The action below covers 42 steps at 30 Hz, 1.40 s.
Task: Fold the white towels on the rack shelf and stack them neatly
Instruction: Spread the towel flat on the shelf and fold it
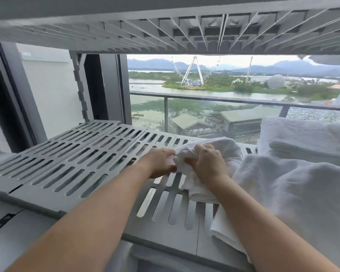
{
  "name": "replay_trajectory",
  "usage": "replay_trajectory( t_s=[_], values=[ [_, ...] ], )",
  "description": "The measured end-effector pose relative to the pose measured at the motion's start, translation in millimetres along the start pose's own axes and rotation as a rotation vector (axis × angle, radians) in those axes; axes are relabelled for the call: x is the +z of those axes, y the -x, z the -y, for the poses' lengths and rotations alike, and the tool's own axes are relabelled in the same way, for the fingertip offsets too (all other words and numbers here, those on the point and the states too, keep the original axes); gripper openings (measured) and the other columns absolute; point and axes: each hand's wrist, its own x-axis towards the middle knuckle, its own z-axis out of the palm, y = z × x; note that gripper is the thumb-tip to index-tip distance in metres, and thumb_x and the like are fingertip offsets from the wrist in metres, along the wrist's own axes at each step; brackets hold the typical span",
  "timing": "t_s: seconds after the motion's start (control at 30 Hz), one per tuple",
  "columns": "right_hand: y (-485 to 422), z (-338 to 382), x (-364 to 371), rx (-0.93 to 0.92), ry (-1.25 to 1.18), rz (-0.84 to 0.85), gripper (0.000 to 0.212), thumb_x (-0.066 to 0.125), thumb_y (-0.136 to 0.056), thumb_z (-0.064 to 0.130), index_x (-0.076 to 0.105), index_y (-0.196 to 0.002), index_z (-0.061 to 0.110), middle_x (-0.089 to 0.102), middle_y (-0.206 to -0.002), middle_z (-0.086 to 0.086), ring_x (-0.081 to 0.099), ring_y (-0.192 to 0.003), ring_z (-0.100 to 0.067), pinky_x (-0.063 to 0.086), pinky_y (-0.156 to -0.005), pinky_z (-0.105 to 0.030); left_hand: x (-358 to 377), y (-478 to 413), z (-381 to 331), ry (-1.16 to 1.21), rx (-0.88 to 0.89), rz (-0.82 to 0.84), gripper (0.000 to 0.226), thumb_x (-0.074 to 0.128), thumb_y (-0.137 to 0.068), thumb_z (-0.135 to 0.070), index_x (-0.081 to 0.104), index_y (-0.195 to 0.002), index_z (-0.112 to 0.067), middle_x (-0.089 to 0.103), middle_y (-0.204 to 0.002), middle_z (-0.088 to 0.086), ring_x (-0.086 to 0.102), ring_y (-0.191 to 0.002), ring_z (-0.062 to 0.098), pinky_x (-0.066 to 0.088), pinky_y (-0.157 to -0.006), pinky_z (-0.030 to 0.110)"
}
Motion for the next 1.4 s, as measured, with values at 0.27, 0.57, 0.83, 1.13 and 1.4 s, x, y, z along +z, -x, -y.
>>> replay_trajectory(
  t_s=[0.27,0.57,0.83,1.13,1.4],
  values=[
    [13.9,22.0,5.7,0.037,-0.123,-0.101,0.03,0.067,-0.09,0.038,0.045,-0.075,0.025,0.056,-0.095,0.003,0.054,-0.086,-0.02,0.031,-0.07,-0.029,-8.8,-14.9,24.3,0.138,0.178,0.063,0.019,0.061,-0.092,-0.029,0.062,-0.076,-0.018,0.065,-0.081,0.001,0.06,-0.083,0.025,0.047,-0.071,0.034],
    [26.6,96.2,49.4,0.008,-0.156,-0.113,0.025,0.067,-0.091,0.035,0.055,-0.084,0.014,0.062,-0.1,-0.002,0.055,-0.09,-0.02,0.032,-0.072,-0.029,-60.4,16.8,101.3,-0.034,0.246,0.056,0.017,0.046,-0.096,-0.019,0.059,-0.087,-0.027,0.069,-0.09,0.001,0.067,-0.08,0.025,0.055,-0.071,0.037],
    [29.9,147.3,69.7,-0.042,-0.204,-0.029,0.044,0.067,-0.087,0.051,0.062,-0.121,0.024,0.063,-0.12,0.004,0.059,-0.108,-0.016,0.046,-0.089,-0.033,-107.8,44.7,163.0,0.007,0.117,-0.085,0.012,0.06,-0.09,-0.02,0.057,-0.098,-0.029,0.067,-0.087,-0.011,0.065,-0.085,0.013,0.056,-0.08,0.039],
    [55.3,119.2,48.8,-0.033,-0.245,0.032,0.04,0.064,-0.089,0.049,0.06,-0.127,0.038,0.074,-0.108,0.012,0.067,-0.096,-0.006,0.054,-0.089,-0.031,-85.5,45.1,104.0,0.186,0.115,-0.025,0.016,0.053,-0.096,-0.029,0.062,-0.11,-0.028,0.069,-0.109,-0.003,0.063,-0.097,0.015,0.053,-0.09,0.039],
    [64.3,59.9,28.2,0.097,0.112,-0.061,0.033,0.058,-0.093,0.031,0.065,-0.123,0.022,0.065,-0.115,-0.006,0.056,-0.115,-0.027,0.044,-0.1,-0.037,-46.8,49.6,35.8,-0.255,0.052,0.147,0.088,0.062,-0.077,-0.073,0.035,-0.151,-0.033,0.051,-0.144,-0.002,0.053,-0.128,0.023,0.05,-0.096,0.043]
  ],
)
